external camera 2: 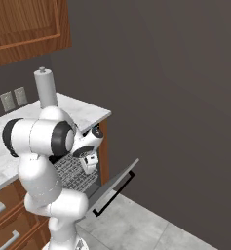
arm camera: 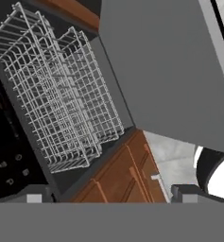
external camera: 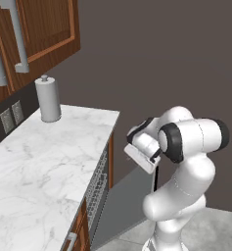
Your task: Open the dishwasher door and pull out the top rack.
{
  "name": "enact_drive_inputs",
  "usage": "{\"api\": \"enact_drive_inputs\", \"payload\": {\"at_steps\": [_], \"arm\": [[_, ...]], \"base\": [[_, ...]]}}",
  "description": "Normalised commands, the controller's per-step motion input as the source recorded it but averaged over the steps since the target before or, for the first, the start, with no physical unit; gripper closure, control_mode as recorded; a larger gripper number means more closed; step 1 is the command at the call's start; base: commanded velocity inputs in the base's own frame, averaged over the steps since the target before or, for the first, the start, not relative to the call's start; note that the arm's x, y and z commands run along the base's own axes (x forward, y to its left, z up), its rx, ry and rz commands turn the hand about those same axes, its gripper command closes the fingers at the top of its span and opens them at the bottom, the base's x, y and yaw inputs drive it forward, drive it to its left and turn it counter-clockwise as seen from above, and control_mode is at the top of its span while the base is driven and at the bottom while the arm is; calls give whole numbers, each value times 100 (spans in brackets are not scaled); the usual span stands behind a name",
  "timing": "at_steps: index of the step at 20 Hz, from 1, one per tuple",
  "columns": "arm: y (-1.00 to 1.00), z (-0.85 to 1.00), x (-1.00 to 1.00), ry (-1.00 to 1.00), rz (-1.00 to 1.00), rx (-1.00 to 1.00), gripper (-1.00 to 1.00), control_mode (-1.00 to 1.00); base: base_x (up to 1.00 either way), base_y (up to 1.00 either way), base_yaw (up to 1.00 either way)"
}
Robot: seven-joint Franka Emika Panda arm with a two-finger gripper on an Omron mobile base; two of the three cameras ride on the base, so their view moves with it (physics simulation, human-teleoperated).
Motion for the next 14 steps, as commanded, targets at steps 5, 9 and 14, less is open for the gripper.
{"api": "enact_drive_inputs", "payload": {"at_steps": [5, 9, 14], "arm": [[0, -52, 22, -1, 8, 2, -100, -100], [0, -37, 20, -8, 11, 10, -100, -100], [1, -23, 28, -13, 11, 12, -100, -100]], "base": [[0, 0, 0], [0, 0, 0], [0, 0, 0]]}}
